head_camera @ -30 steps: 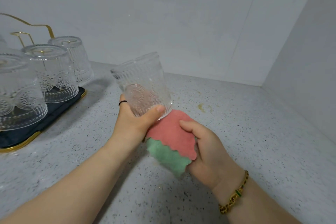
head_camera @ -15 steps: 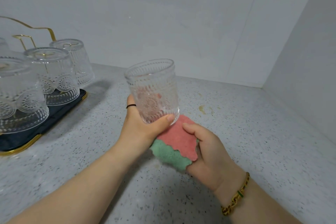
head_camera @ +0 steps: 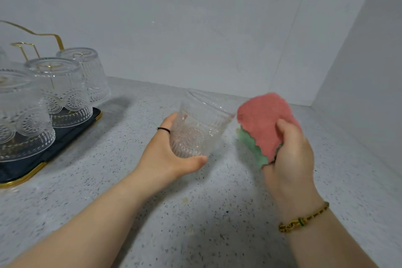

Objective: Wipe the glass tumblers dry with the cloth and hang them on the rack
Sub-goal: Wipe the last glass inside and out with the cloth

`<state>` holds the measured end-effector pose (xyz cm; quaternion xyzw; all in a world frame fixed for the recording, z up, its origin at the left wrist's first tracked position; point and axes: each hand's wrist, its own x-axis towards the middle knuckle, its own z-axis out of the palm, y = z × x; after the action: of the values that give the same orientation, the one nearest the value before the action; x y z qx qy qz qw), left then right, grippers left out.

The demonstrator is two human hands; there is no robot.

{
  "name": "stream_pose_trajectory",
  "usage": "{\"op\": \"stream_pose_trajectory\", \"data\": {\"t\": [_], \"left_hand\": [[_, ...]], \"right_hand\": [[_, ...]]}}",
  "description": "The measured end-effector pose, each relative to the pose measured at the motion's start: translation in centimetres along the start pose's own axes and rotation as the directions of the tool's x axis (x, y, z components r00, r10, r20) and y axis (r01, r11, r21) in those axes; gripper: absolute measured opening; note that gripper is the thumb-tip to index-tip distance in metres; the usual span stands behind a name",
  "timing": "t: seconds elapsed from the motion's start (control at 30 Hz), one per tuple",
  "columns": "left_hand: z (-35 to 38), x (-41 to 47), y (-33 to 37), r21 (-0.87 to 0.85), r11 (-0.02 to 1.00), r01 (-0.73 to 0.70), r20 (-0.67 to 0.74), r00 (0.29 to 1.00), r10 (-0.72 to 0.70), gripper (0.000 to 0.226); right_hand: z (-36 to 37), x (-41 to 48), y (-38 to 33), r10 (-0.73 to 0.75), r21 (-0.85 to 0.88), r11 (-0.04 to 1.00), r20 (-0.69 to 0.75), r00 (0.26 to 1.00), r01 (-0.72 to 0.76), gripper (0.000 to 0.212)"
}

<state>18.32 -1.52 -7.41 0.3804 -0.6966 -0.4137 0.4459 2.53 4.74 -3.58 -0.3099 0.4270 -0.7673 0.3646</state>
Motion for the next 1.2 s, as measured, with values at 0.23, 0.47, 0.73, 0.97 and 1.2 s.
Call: {"op": "stream_pose_trajectory", "data": {"t": [0.23, 0.47, 0.73, 0.97, 1.2], "left_hand": [[0.2, 0.1, -0.8, 0.174, 0.985, -0.018, 0.062, 0.998, 0.007, 0.084], [-1.1, 0.2, -0.4, 0.282, 0.954, -0.101, 0.059, 0.994, 0.088, 0.085], [-0.5, -0.5, -0.2, 0.397, 0.901, -0.174, 0.193, 0.976, 0.104, 0.098], [0.1, -0.7, 0.6, 0.224, 0.97, -0.099, 0.194, 0.979, 0.055, 0.082], [-0.5, -0.5, 0.5, -0.35, 0.806, 0.477, 0.553, 0.799, -0.233, 0.076]], "right_hand": [[0.4, -1.4, 0.4, -0.237, -0.389, 0.748, 0.6, 0.764, 0.537, 0.029], [-0.9, 0.2, -0.9, 0.029, -0.468, 0.773, 0.701, 0.713, 0.429, 0.043], [-0.3, -0.4, 0.0, 0.173, -0.611, 0.668, 0.683, 0.709, 0.426, 0.014], [-0.4, -0.3, 0.1, 0.012, -0.582, 0.687, 0.607, 0.795, 0.434, 0.022], [0.0, -0.8, 0.1, -0.014, -0.543, 0.733, 0.59, 0.808, 0.409, 0.013]]}}
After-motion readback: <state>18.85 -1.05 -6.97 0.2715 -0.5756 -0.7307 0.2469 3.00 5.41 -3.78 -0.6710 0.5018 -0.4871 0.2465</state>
